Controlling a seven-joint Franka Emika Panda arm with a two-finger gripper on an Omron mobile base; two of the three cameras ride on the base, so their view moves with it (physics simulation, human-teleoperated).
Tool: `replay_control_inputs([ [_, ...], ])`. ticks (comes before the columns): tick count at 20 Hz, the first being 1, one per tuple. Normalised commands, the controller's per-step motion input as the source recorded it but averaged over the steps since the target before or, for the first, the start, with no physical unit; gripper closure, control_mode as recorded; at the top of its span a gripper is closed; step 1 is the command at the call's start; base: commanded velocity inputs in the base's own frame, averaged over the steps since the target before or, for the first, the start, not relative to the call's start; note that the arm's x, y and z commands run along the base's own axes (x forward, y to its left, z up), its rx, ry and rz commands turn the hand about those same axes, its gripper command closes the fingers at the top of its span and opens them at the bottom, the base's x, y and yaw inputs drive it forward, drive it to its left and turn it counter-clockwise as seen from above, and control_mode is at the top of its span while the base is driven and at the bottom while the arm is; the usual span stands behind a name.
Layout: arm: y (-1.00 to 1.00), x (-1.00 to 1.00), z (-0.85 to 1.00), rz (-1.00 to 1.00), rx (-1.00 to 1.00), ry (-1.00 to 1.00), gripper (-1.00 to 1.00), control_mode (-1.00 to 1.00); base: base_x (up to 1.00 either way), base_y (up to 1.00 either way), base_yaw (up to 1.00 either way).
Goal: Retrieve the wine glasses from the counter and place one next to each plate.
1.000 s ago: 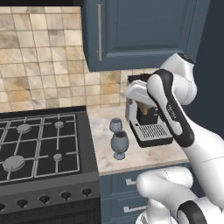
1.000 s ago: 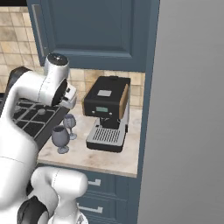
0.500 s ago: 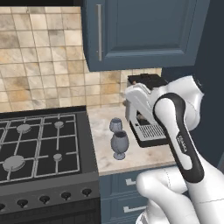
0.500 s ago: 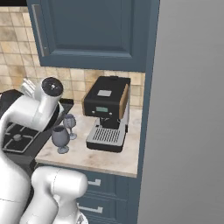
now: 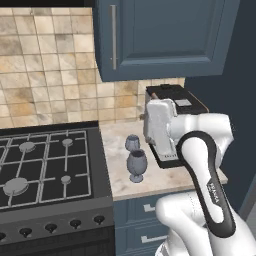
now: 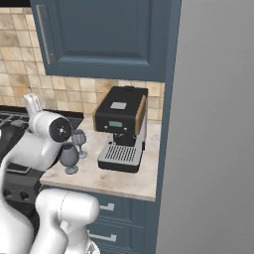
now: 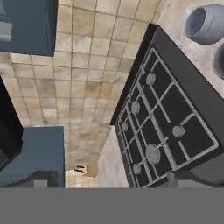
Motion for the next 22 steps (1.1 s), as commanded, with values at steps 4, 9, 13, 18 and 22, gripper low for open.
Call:
replay_control_inputs([
  [4,-0.02,0.0,-0.04,0.02,0.69,0.19,-1.0,-1.0,0.0,0.0,0.0],
  [9,0.0,0.0,-0.15,0.01,0.54,0.18,-1.0,-1.0,0.0,0.0,0.0],
  [13,0.0,0.0,-0.06,0.0,0.38,0.23,-1.0,-1.0,0.0,0.0,0.0],
  [18,0.0,-0.02,-0.04,0.0,0.29,0.28,-1.0,-1.0,0.0,0.0,0.0],
  [22,0.0,-0.01,-0.05,0.0,0.22,0.36,-1.0,-1.0,0.0,0.0,0.0],
])
